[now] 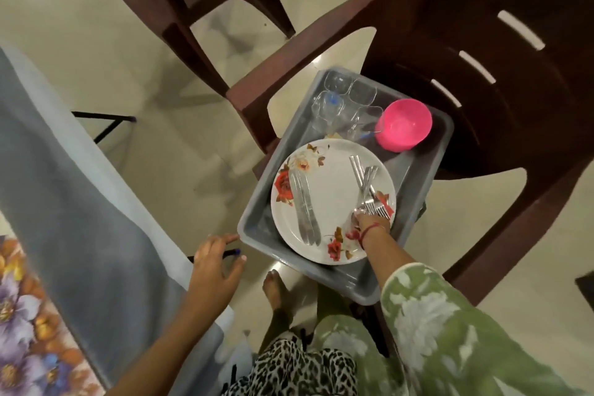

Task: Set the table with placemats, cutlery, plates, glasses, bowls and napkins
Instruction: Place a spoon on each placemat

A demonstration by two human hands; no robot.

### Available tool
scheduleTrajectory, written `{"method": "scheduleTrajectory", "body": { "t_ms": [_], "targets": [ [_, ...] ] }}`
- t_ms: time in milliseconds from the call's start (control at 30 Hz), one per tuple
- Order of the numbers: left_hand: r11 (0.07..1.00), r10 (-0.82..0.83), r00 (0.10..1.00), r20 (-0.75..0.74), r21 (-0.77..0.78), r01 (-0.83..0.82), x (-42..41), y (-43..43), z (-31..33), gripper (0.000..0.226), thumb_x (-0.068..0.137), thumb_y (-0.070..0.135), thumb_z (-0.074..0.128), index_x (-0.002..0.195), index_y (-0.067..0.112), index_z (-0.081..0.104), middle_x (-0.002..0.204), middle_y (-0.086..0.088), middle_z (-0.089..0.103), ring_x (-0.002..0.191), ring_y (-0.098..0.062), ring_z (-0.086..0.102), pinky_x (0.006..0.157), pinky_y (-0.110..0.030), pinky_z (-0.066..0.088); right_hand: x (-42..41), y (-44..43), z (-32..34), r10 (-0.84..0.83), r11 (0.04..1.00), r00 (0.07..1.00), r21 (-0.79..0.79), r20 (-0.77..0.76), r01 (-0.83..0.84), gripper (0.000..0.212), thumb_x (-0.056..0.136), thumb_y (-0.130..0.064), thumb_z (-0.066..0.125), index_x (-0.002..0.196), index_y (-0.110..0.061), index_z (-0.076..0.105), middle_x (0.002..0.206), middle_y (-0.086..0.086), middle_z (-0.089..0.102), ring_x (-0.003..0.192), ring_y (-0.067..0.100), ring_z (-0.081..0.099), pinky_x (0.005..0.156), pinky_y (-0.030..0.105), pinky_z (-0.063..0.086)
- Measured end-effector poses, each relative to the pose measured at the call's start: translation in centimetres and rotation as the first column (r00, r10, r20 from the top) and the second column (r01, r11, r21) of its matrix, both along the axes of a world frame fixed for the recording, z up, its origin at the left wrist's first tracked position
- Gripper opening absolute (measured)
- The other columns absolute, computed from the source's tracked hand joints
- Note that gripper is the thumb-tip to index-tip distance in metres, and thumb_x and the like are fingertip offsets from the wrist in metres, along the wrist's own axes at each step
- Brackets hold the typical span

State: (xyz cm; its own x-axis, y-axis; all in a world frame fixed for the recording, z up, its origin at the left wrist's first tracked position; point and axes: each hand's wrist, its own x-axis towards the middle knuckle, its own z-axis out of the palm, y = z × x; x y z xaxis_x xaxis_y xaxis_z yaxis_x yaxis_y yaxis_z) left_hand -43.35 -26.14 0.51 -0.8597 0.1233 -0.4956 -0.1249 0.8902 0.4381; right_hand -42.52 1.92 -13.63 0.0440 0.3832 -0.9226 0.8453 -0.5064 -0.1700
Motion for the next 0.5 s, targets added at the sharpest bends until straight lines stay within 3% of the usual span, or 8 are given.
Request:
{"method": "scheduleTrajectory", "body": {
  "t_ms": [200, 267, 333, 400, 467, 500],
  "targets": [
    [0.998, -0.043, 0.998, -0.045, 0.051, 0.046, -2.4, 1.3, 0.6, 0.035, 0.091, 0.026, 0.057, 0.125, 0.019, 0.053, 0.127, -0.001, 0.052, 0.126, -0.022, 0.04, 0.099, -0.032, 0.031, 1.9, 0.4, 1.5, -0.059, 0.998, 0.988, -0.028, -0.142, 0.056, 0.006, 0.08, -0.009, 0.07, 0.082, -0.005, 0.065, 0.079, 0.008, 0.066, 0.073, 0.024, 0.063, 0.073, 0.036, 0.056],
    [0.992, -0.1, 0.992, -0.08, 0.071, 0.106, -3.0, 2.1, 1.2, 0.034, 0.092, 0.03, 0.054, 0.125, 0.021, 0.052, 0.132, 0.0, 0.049, 0.136, -0.022, 0.031, 0.108, -0.038, 0.027, 3.1, 0.6, 2.6, 0.247, 0.963, 0.935, 0.171, -0.254, -0.208, 0.009, 0.08, -0.009, 0.07, 0.071, -0.009, 0.068, 0.073, 0.009, 0.068, 0.068, 0.024, 0.063, 0.074, 0.041, 0.057],
    [0.971, -0.216, 0.968, -0.131, 0.072, 0.227, -3.5, 3.0, 1.6, 0.041, 0.091, 0.044, 0.045, 0.126, 0.025, 0.05, 0.135, 0.002, 0.047, 0.142, -0.021, 0.024, 0.112, -0.04, 0.019, 3.4, 1.2, 5.3, 0.672, 0.725, 0.701, 0.407, -0.24, -0.556, 0.009, 0.082, -0.014, 0.069, 0.074, -0.012, 0.071, 0.072, 0.004, 0.067, 0.068, 0.017, 0.059, 0.073, 0.032, 0.053],
    [0.912, -0.4, 0.891, -0.212, 0.007, 0.411, -4.0, 3.9, 1.5, 0.05, 0.087, 0.049, 0.04, 0.13, 0.024, 0.048, 0.138, 0.001, 0.047, 0.143, -0.022, 0.022, 0.113, -0.042, 0.013, 2.6, 2.2, 8.3, 0.935, 0.351, 0.318, 0.527, -0.156, -0.774, 0.012, 0.085, -0.019, 0.066, 0.09, -0.011, 0.073, 0.085, 0.003, 0.067, 0.08, 0.017, 0.059, 0.08, 0.031, 0.049],
    [0.803, -0.592, 0.764, -0.257, -0.107, 0.587, -4.4, 4.9, 1.6, 0.059, 0.085, 0.053, 0.046, 0.136, 0.023, 0.041, 0.144, 0.0, 0.043, 0.144, -0.023, 0.018, 0.115, -0.045, 0.006, 1.2, 2.6, 11.4, 0.993, -0.021, -0.079, 0.543, -0.084, -0.839, 0.016, 0.087, -0.023, 0.062, 0.096, -0.013, 0.072, 0.091, 0.002, 0.064, 0.087, 0.018, 0.059, 0.082, 0.032, 0.047],
    [0.751, -0.658, 0.713, -0.242, -0.149, 0.643, -4.4, 5.5, 1.9, 0.067, 0.084, 0.056, 0.05, 0.141, 0.024, 0.036, 0.148, 0.0, 0.038, 0.145, -0.022, 0.015, 0.116, -0.045, 0.002, 0.4, 2.5, 12.8, 0.973, -0.151, -0.222, 0.543, -0.068, -0.826, 0.018, 0.087, -0.024, 0.061, 0.099, -0.015, 0.072, 0.095, 0.002, 0.063, 0.09, 0.019, 0.059, 0.082, 0.031, 0.045]
  ]
}}
